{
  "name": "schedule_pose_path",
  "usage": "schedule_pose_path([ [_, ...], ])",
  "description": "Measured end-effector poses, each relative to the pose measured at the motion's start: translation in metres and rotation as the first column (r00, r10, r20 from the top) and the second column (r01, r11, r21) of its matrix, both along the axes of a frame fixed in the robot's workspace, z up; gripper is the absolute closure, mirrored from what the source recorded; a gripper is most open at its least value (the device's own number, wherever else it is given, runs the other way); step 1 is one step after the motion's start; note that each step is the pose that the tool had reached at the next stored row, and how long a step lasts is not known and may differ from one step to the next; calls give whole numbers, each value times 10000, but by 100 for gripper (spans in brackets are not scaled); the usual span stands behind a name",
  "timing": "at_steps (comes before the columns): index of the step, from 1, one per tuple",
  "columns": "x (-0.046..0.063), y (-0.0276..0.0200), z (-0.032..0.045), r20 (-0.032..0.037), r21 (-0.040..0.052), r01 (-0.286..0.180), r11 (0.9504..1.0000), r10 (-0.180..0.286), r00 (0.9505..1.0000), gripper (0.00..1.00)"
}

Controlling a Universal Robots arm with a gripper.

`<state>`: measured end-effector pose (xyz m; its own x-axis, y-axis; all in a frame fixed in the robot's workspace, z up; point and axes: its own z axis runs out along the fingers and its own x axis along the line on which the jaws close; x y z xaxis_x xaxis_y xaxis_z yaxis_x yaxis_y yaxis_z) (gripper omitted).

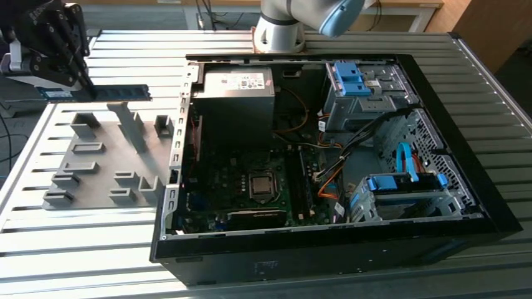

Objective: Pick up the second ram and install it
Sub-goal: 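Pick up the second ram and move it above second insertion slot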

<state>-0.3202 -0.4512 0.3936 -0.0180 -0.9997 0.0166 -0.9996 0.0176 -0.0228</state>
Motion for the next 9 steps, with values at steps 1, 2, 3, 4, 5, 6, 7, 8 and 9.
schedule_pose_path([
  [1, 8, 0, 0, 0, -1, 0, 10000, 0, 10000, 86],
  [2, 16, 0, 0, 0, 0, 0, 10000, 0, 10000, 86],
  [3, 24, 0, 0, 0, -1, 0, 10000, 0, 10000, 86],
  [4, 32, 0, 0, 0, 0, 0, 10000, 0, 10000, 86],
  [5, 42, 0, 0, 0, -1, 0, 10000, 0, 10000, 86],
  [6, 53, 0, 0, 0, 0, 0, 10000, 0, 10000, 86],
  [7, 64, 0, 0, 0, 0, 0, 10000, 0, 10000, 86],
  [8, 74, 0, 0, 0, 0, 1, 10000, -1, 10000, 86],
  [9, 86, 0, 0, 0, 0, 0, 10000, 0, 10000, 86],
])
